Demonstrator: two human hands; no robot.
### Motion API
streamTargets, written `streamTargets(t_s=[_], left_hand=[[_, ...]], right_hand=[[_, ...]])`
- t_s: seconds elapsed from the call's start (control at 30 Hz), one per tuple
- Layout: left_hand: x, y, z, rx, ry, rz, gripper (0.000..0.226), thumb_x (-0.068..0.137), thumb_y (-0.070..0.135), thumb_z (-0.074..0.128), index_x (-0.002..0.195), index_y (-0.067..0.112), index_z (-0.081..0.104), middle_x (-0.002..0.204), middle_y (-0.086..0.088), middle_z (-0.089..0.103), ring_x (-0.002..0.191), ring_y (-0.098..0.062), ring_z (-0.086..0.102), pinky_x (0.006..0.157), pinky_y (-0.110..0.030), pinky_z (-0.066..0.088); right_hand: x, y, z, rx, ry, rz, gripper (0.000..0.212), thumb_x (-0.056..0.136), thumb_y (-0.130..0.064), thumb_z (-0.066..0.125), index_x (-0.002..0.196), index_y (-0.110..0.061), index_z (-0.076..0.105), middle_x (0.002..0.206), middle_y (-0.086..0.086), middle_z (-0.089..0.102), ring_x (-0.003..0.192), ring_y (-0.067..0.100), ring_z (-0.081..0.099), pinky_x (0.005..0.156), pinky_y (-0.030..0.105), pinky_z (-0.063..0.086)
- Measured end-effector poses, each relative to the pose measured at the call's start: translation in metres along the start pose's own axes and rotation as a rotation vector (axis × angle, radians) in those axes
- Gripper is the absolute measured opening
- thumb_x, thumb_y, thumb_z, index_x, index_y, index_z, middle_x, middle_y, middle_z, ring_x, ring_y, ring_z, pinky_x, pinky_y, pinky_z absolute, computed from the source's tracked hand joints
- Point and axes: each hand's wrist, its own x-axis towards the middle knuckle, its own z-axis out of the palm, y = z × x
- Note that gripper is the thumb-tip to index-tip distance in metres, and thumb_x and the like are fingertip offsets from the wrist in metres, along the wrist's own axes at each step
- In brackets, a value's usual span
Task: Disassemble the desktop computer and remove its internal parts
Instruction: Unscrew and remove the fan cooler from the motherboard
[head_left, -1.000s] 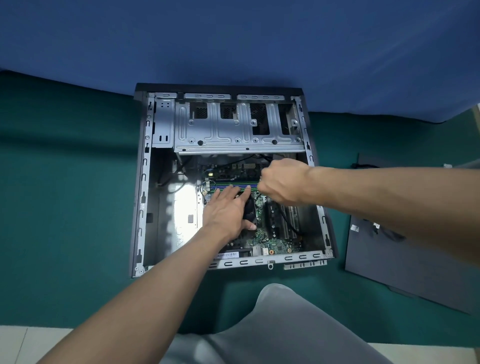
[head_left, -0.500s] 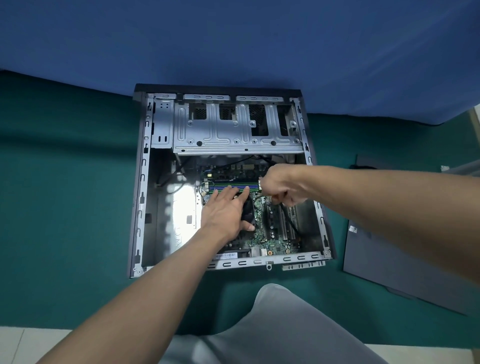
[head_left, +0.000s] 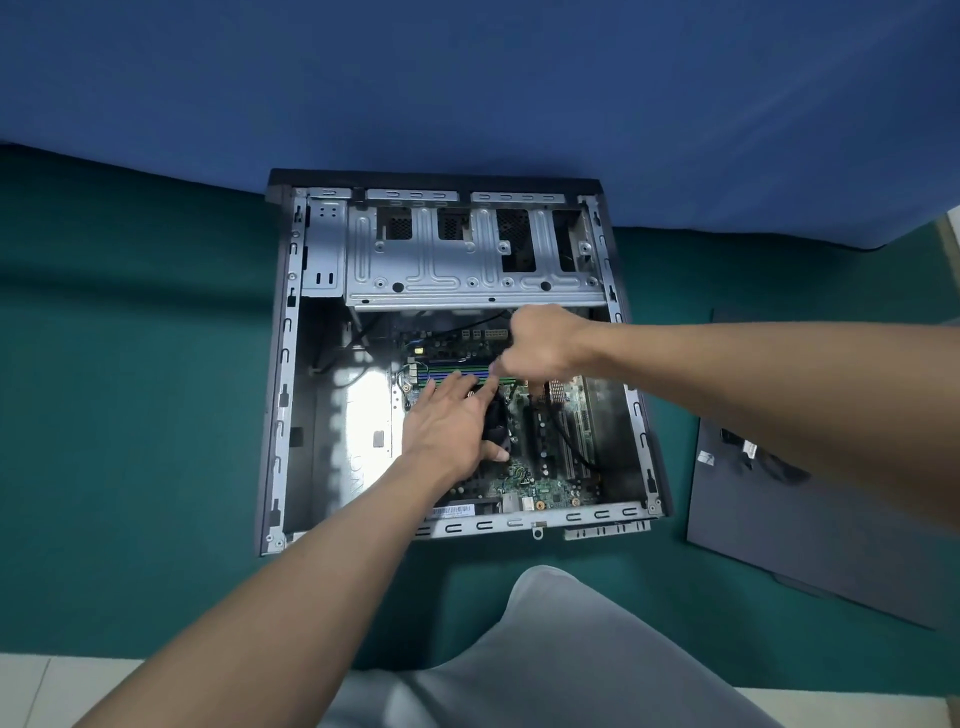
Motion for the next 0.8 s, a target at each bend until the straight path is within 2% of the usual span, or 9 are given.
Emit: streamTargets(t_s=[0.1, 0.2, 0.33, 0.43, 0.5, 0.57, 0.67, 0.73, 0.8], left_hand=[[0.000, 0.000, 0.001, -0.008, -0.001, -0.011, 0.100, 0.080, 0.059, 0.064, 0.154, 0.027, 0.006, 0.161, -0.003, 0.014, 0.149, -0.020, 0.004, 0.120, -0.036, 0.001], [0.000, 0.000, 0.001, -0.012, 0.002, -0.006, 0.100, 0.079, 0.059, 0.064, 0.154, 0.027, 0.006, 0.161, -0.003, 0.015, 0.149, -0.020, 0.004, 0.120, -0.036, 0.001], [0.000, 0.001, 0.001, -0.002, -0.005, -0.009, 0.100, 0.079, 0.059, 0.064, 0.154, 0.027, 0.006, 0.161, -0.003, 0.014, 0.149, -0.020, 0.004, 0.120, -0.036, 0.001], [0.001, 0.001, 0.000, 0.005, -0.003, -0.008, 0.099, 0.080, 0.059, 0.064, 0.154, 0.026, 0.007, 0.161, -0.003, 0.014, 0.149, -0.020, 0.005, 0.120, -0.037, 0.002], [0.000, 0.001, -0.001, 0.002, -0.002, -0.008, 0.098, 0.080, 0.058, 0.064, 0.154, 0.026, 0.009, 0.161, -0.003, 0.014, 0.149, -0.020, 0.005, 0.120, -0.037, 0.003], [0.000, 0.001, -0.001, -0.004, -0.006, -0.004, 0.097, 0.080, 0.058, 0.065, 0.154, 0.026, 0.010, 0.161, -0.003, 0.015, 0.149, -0.020, 0.005, 0.120, -0.036, 0.003], [0.000, 0.000, -0.001, -0.008, 0.004, 0.001, 0.096, 0.079, 0.058, 0.065, 0.154, 0.027, 0.014, 0.161, -0.001, 0.016, 0.149, -0.019, 0.006, 0.121, -0.037, 0.004], [0.000, 0.000, -0.001, -0.008, -0.002, 0.002, 0.097, 0.079, 0.058, 0.065, 0.154, 0.027, 0.011, 0.161, -0.002, 0.015, 0.149, -0.020, 0.005, 0.121, -0.037, 0.004], [0.000, 0.000, -0.001, -0.002, -0.006, -0.007, 0.100, 0.079, 0.059, 0.064, 0.154, 0.027, 0.007, 0.161, -0.003, 0.015, 0.149, -0.020, 0.005, 0.121, -0.037, 0.004]], right_hand=[[0.004, 0.002, 0.002, 0.480, -0.109, 0.389, 0.014, 0.098, -0.013, 0.043, 0.094, -0.003, 0.052, 0.055, 0.006, 0.057, 0.039, 0.008, 0.041, 0.033, 0.016, 0.026], [0.002, 0.005, 0.004, 0.447, -0.151, 0.424, 0.015, 0.099, -0.010, 0.040, 0.090, -0.005, 0.051, 0.053, 0.003, 0.051, 0.041, 0.007, 0.032, 0.033, 0.017, 0.022], [-0.006, 0.012, 0.004, -0.243, 0.000, -0.028, 0.024, 0.091, -0.008, 0.049, 0.067, -0.005, 0.043, 0.068, 0.000, 0.047, 0.048, 0.013, 0.041, 0.042, 0.020, 0.036], [-0.013, 0.016, -0.001, -0.985, 0.017, -0.492, 0.042, 0.095, -0.015, 0.048, 0.060, -0.012, 0.026, 0.055, 0.003, 0.034, 0.052, 0.021, 0.046, 0.054, 0.030, 0.039], [-0.010, 0.013, -0.004, -1.197, 0.019, -0.640, 0.041, 0.097, -0.017, 0.046, 0.063, -0.011, 0.025, 0.054, 0.003, 0.030, 0.057, 0.023, 0.047, 0.055, 0.029, 0.038], [-0.006, 0.006, -0.004, -0.987, 0.000, -0.574, 0.032, 0.092, -0.016, 0.052, 0.066, -0.012, 0.034, 0.059, 0.003, 0.035, 0.058, 0.023, 0.049, 0.050, 0.029, 0.037], [0.003, -0.003, -0.002, -0.306, -0.012, -0.241, 0.032, 0.090, -0.025, 0.057, 0.063, -0.007, 0.054, 0.057, 0.008, 0.057, 0.054, 0.022, 0.056, 0.043, 0.023, 0.038], [0.006, -0.005, -0.004, 0.176, -0.089, 0.099, 0.029, 0.097, -0.022, 0.046, 0.089, 0.003, 0.058, 0.061, 0.014, 0.065, 0.043, 0.017, 0.052, 0.038, 0.022, 0.037], [0.009, -0.005, -0.009, 0.378, -0.237, 0.355, 0.026, 0.103, -0.020, 0.032, 0.109, 0.001, 0.047, 0.062, 0.010, 0.059, 0.037, 0.009, 0.039, 0.032, 0.019, 0.029]])
